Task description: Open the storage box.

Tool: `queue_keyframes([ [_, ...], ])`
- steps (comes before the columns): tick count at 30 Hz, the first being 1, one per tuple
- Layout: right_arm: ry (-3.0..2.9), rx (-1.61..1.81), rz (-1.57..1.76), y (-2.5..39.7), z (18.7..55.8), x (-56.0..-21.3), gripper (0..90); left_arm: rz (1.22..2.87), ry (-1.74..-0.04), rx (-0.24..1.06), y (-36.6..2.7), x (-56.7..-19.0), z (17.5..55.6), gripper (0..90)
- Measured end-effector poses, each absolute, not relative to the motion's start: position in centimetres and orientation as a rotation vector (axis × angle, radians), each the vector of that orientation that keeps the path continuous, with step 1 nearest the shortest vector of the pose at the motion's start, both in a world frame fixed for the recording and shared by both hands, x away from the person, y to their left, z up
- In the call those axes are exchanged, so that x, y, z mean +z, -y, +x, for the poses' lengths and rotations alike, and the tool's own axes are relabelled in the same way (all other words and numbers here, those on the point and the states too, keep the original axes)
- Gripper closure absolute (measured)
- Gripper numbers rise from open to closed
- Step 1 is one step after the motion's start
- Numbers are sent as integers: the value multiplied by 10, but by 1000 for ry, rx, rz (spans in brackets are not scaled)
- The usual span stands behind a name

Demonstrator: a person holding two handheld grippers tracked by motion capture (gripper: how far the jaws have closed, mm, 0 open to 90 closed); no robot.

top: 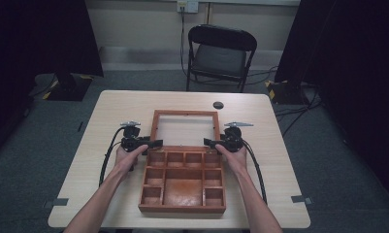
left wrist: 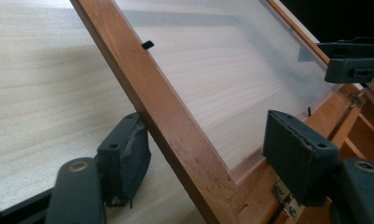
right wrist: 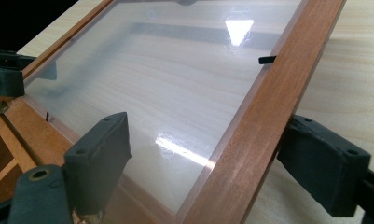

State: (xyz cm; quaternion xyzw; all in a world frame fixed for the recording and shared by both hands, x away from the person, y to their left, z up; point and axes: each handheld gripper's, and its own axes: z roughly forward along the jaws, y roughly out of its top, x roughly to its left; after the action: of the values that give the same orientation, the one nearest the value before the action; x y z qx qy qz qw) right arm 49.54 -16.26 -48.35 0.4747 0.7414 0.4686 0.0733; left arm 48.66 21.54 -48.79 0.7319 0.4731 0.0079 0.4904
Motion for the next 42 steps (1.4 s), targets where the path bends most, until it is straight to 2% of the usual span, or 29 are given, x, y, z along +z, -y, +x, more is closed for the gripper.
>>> queue_keyframes([
  [16,-2238,1407,1515,164,499,-490,134,1781,-1188,15,-213,-493,489,213],
  [33,-2228,1363,1522,171,496,-484,149,1761,-1184,19,-218,-488,487,213],
  [42,-2213,1357,1474,177,489,-473,159,1791,-1184,94,-227,-479,481,214],
])
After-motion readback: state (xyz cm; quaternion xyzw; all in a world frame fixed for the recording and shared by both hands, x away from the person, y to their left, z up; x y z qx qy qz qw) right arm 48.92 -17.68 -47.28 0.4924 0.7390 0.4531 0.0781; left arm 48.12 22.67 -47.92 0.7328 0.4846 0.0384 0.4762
